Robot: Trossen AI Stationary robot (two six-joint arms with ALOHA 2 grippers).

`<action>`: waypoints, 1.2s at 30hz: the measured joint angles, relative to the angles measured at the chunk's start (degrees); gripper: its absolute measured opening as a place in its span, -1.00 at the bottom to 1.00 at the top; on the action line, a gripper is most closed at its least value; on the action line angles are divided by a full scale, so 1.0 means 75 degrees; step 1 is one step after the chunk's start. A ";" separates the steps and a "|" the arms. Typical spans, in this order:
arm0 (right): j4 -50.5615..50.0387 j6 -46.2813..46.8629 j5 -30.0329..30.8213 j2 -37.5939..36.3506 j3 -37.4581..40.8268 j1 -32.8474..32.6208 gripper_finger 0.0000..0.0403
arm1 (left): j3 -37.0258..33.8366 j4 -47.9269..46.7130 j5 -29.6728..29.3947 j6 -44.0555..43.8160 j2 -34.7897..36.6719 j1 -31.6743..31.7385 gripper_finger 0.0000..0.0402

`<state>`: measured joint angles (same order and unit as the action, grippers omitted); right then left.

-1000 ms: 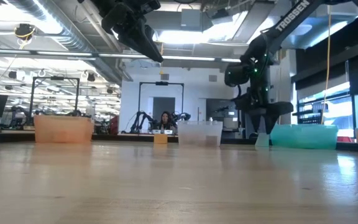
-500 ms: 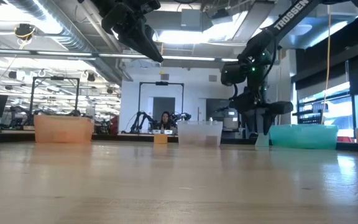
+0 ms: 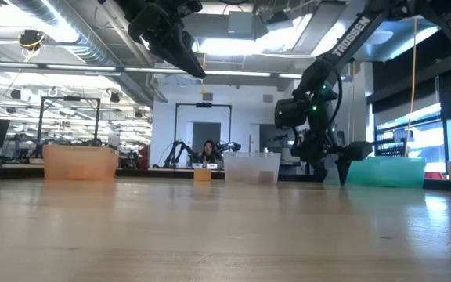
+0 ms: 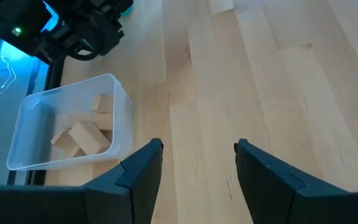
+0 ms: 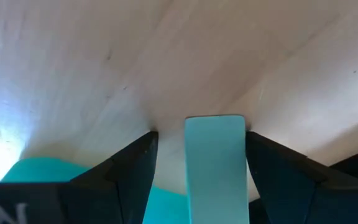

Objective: Sort & place blocks by color
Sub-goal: Put the green block into the green bin

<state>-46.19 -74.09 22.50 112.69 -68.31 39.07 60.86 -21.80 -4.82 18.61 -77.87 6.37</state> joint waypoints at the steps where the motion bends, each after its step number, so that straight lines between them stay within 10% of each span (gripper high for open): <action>1: -0.0004 -0.0003 0.0011 0.0032 -0.0003 0.0000 0.22 | 0.0000 -0.0001 0.0000 0.0000 0.0000 -0.0001 -0.05; 12: -0.0010 0.0869 0.0097 0.0072 0.0026 0.0003 -0.40 | 0.0000 0.0000 0.0000 0.0017 0.0000 -0.0002 -0.05; 36: -0.3474 0.5897 -0.0240 0.0133 -0.3407 -0.0440 -0.41 | 0.0000 0.0000 0.0000 -0.0202 0.0000 -0.0003 -0.05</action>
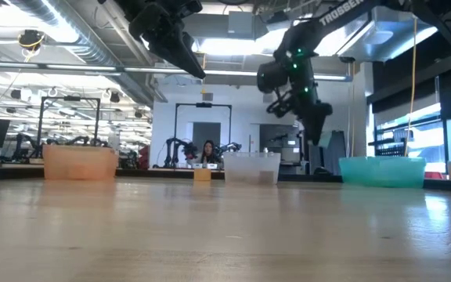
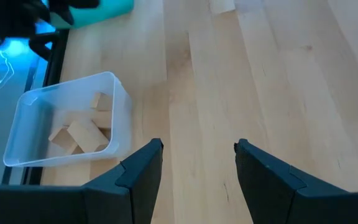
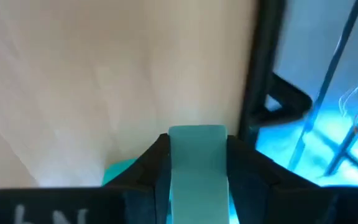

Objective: Sort & place blocks by color
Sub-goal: Put the green block into the green bin

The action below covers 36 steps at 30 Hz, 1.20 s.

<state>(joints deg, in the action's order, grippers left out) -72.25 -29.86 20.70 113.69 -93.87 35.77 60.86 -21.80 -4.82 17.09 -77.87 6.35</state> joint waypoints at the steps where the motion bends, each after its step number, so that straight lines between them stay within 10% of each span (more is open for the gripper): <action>1: -0.0152 0.0199 0.0004 0.0000 -0.0174 0.0064 -0.41 | 0.0000 0.0000 0.0000 -0.0048 0.0000 0.0000 -0.05; 14: -0.1205 0.2266 -0.0865 -0.1250 -0.0261 0.1080 -0.41 | 0.0000 -0.0002 -0.0023 -0.0069 0.0000 0.0002 -0.05; 29: -0.0145 0.3954 -0.0917 -0.2819 0.2476 0.2618 -0.41 | 0.0000 0.0731 -0.0106 -0.0079 0.0000 0.0171 -0.05; 36: 0.1086 0.3943 -0.1194 -0.2830 0.3567 0.2993 -0.41 | 0.0000 0.1208 -0.1995 -0.0469 0.0000 0.0349 -0.05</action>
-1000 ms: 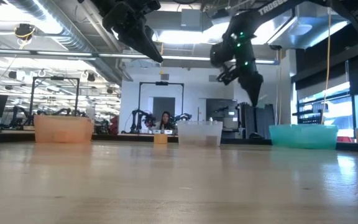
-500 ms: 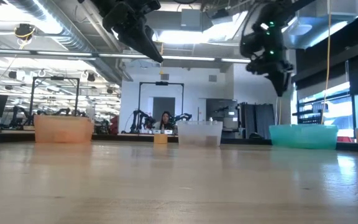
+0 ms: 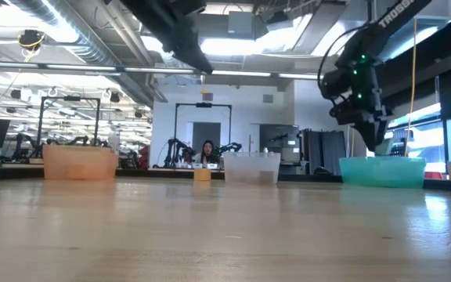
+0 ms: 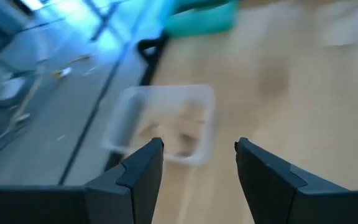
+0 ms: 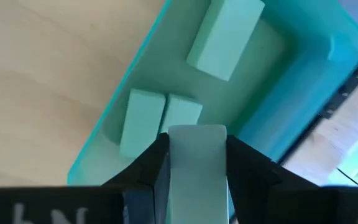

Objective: Sort & place blocks by color
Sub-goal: Put the green block into the green bin, then put the orange block into the orange bin

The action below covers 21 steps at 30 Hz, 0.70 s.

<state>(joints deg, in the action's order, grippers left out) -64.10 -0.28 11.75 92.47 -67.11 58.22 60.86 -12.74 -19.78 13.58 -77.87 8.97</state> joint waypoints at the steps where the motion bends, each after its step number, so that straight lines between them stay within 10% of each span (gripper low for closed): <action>1: 0.0162 -0.0006 -0.0045 0.0000 0.0104 0.0033 -0.41 | 0.0000 -0.0003 -0.0189 -0.0002 0.0000 0.0023 -0.05; 10: 0.0779 -0.0207 -0.0124 0.0000 0.0582 0.0124 -0.38 | 0.0000 -0.0007 -0.0033 -0.0017 0.0000 0.0117 -0.05; 21: 0.0981 0.0000 -0.0331 0.0000 0.0157 0.0122 0.35 | 0.0000 -0.0343 -0.0081 -0.0020 0.0000 0.0118 -0.05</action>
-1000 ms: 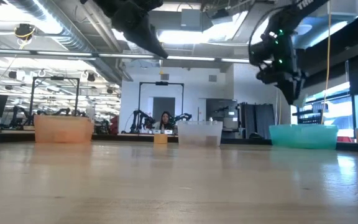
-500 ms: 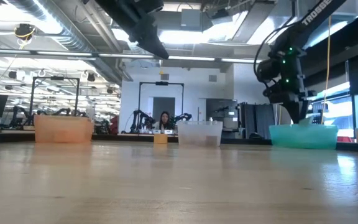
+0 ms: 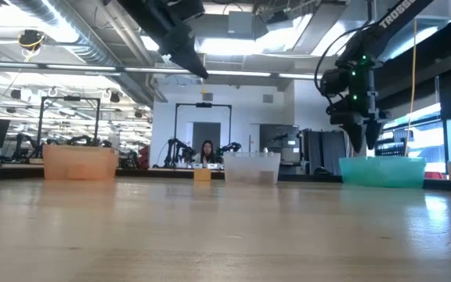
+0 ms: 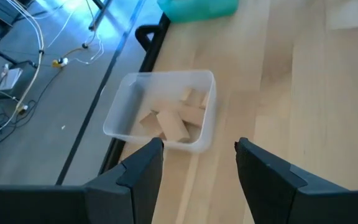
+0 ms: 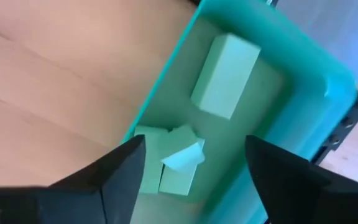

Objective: Sort & place blocks by color
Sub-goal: Put the orange block into the orange bin

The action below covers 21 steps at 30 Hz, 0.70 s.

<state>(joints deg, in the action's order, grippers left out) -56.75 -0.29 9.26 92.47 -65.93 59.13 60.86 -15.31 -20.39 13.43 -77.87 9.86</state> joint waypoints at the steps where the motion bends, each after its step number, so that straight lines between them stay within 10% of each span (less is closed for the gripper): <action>1: -0.0020 0.0010 0.0003 -0.0015 -0.0084 0.0000 0.36 | 0.0000 -0.0070 -0.0018 0.0003 0.0000 0.0019 -0.05; 10: -0.0251 0.0009 -0.0599 -0.0891 -0.0855 -0.0414 0.39 | 0.0003 -0.0230 -0.0110 -0.1635 -0.0506 0.1156 -0.05; 21: -0.0007 -0.0050 -0.1066 -0.2426 -0.1122 -0.1387 0.40 | 0.0003 0.1609 0.2484 -0.2375 -0.2375 0.3263 -0.05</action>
<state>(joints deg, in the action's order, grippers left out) -56.80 -0.66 1.27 74.27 -74.35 48.73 60.88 -3.25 -1.76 -4.38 -95.68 34.32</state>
